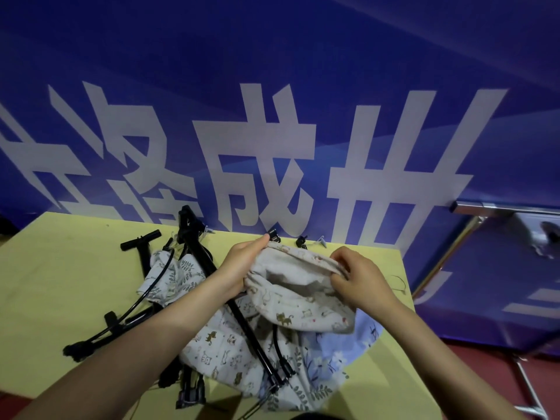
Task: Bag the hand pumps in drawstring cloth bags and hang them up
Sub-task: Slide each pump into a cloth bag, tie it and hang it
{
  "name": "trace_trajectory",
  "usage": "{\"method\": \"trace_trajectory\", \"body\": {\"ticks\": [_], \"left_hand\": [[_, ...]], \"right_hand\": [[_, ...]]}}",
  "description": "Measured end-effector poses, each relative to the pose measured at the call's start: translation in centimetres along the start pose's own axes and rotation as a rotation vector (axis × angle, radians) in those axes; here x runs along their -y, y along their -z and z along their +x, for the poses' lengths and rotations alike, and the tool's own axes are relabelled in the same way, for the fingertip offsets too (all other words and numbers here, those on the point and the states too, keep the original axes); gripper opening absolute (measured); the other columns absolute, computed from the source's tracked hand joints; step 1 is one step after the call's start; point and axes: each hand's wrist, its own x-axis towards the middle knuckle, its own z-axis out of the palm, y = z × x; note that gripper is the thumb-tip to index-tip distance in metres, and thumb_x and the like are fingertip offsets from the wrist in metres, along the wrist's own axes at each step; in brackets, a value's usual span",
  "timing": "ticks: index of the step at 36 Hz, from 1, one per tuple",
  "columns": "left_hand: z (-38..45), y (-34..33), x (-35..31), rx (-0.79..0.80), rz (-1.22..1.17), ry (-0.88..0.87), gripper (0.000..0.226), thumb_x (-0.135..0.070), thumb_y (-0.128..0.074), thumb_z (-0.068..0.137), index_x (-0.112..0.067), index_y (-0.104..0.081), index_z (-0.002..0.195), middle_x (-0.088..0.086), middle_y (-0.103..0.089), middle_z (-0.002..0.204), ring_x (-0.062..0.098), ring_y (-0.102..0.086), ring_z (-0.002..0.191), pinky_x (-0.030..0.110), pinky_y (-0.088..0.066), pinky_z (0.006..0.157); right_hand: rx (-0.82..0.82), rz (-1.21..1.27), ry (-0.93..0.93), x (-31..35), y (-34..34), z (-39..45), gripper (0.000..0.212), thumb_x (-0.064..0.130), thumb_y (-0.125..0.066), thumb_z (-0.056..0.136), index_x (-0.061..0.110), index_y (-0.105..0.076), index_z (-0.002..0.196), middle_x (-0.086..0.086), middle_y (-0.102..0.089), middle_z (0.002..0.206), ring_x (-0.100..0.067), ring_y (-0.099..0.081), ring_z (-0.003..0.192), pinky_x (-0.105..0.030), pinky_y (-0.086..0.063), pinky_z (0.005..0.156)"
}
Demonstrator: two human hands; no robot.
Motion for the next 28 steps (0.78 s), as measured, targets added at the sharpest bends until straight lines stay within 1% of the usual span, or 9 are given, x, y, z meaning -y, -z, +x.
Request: {"method": "trace_trajectory", "body": {"ticks": [3, 8, 10, 14, 18, 21, 23, 25, 28], "left_hand": [[0.2, 0.2, 0.2, -0.02, -0.022, 0.009, 0.032, -0.032, -0.06, 0.093, -0.003, -0.07, 0.102, 0.017, -0.074, 0.096, 0.03, -0.07, 0.09, 0.035, -0.054, 0.084], [0.2, -0.4, 0.3, -0.01, -0.012, -0.009, 0.033, -0.034, -0.061, 0.093, -0.003, -0.071, 0.103, 0.017, -0.074, 0.097, 0.031, -0.07, 0.092, 0.036, -0.054, 0.084], [0.2, -0.9, 0.3, -0.005, 0.013, -0.042, 0.035, -0.037, -0.061, 0.092, -0.005, -0.072, 0.101, 0.016, -0.074, 0.097, 0.031, -0.069, 0.094, 0.037, -0.053, 0.084], [0.2, -1.1, 0.4, 0.061, 0.124, -0.179, 0.027, -0.032, -0.062, 0.093, -0.007, -0.07, 0.099, 0.019, -0.071, 0.102, 0.037, -0.064, 0.103, 0.047, -0.048, 0.095], [0.1, -0.7, 0.2, 0.167, 0.275, -0.249, 0.011, -0.023, -0.061, 0.094, -0.014, -0.068, 0.094, 0.006, -0.072, 0.09, 0.022, -0.067, 0.087, 0.037, -0.051, 0.085], [0.5, 0.1, 0.2, 0.14, 0.245, -0.236, 0.018, -0.022, -0.058, 0.095, -0.01, -0.069, 0.102, 0.01, -0.073, 0.099, 0.028, -0.068, 0.097, 0.039, -0.052, 0.092], [0.7, 0.5, 0.3, 0.121, 0.229, -0.229, 0.02, -0.022, -0.057, 0.096, -0.01, -0.07, 0.104, 0.009, -0.074, 0.101, 0.027, -0.068, 0.1, 0.041, -0.051, 0.096], [0.8, 0.5, 0.5, 0.108, 0.234, -0.223, 0.02, -0.024, -0.057, 0.096, -0.011, -0.071, 0.104, 0.006, -0.074, 0.101, 0.023, -0.068, 0.1, 0.039, -0.05, 0.096], [0.8, 0.2, 0.9, 0.095, 0.208, -0.206, 0.023, -0.026, -0.055, 0.097, -0.01, -0.07, 0.104, 0.008, -0.074, 0.102, 0.024, -0.067, 0.1, 0.038, -0.049, 0.096]], "right_hand": [[-0.138, -0.107, -0.018, -0.9, 0.1, 0.0, 0.023, 0.02, -0.064, 0.082, 0.017, -0.055, 0.103, 0.004, -0.047, 0.096, -0.017, -0.047, 0.086, -0.027, -0.033, 0.067], [-0.196, -0.089, -0.252, -1.2, 0.2, 0.4, 0.013, 0.022, -0.062, 0.085, 0.015, -0.055, 0.078, 0.004, -0.054, 0.067, -0.019, -0.05, 0.064, -0.026, -0.028, 0.05], [-0.131, 0.049, -0.322, -1.4, 0.2, 0.8, 0.017, 0.019, -0.063, 0.086, 0.011, -0.059, 0.071, 0.002, -0.057, 0.062, -0.019, -0.053, 0.062, -0.026, -0.036, 0.051], [-0.048, 0.618, -0.499, -1.5, 0.5, 1.5, 0.023, 0.009, -0.063, 0.089, 0.002, -0.058, 0.068, -0.015, -0.059, 0.064, -0.021, -0.055, 0.057, -0.023, -0.049, 0.058], [-0.034, 0.876, -0.524, -0.5, 1.8, 1.3, 0.021, 0.004, -0.059, 0.092, 0.001, -0.065, 0.073, -0.007, -0.063, 0.058, -0.014, -0.059, 0.051, -0.018, -0.049, 0.05], [-0.076, 0.421, -0.394, -0.8, 2.1, 1.2, 0.021, 0.013, -0.059, 0.093, 0.006, -0.073, 0.08, -0.016, -0.07, 0.078, -0.029, -0.06, 0.071, -0.029, -0.046, 0.063], [-0.146, 0.106, -0.307, -1.1, 2.0, 1.1, 0.02, 0.019, -0.059, 0.093, 0.009, -0.072, 0.083, -0.011, -0.069, 0.076, -0.029, -0.061, 0.075, -0.03, -0.041, 0.062], [-0.227, 0.009, -0.287, -1.0, 1.8, 0.9, 0.013, 0.02, -0.059, 0.092, 0.011, -0.066, 0.088, -0.001, -0.065, 0.072, -0.021, -0.059, 0.072, -0.027, -0.04, 0.057], [-0.226, 0.033, -0.321, -1.5, 1.0, 1.2, 0.012, 0.021, -0.06, 0.091, 0.01, -0.063, 0.087, -0.002, -0.068, 0.073, -0.02, -0.064, 0.071, -0.034, -0.052, 0.066]]}}
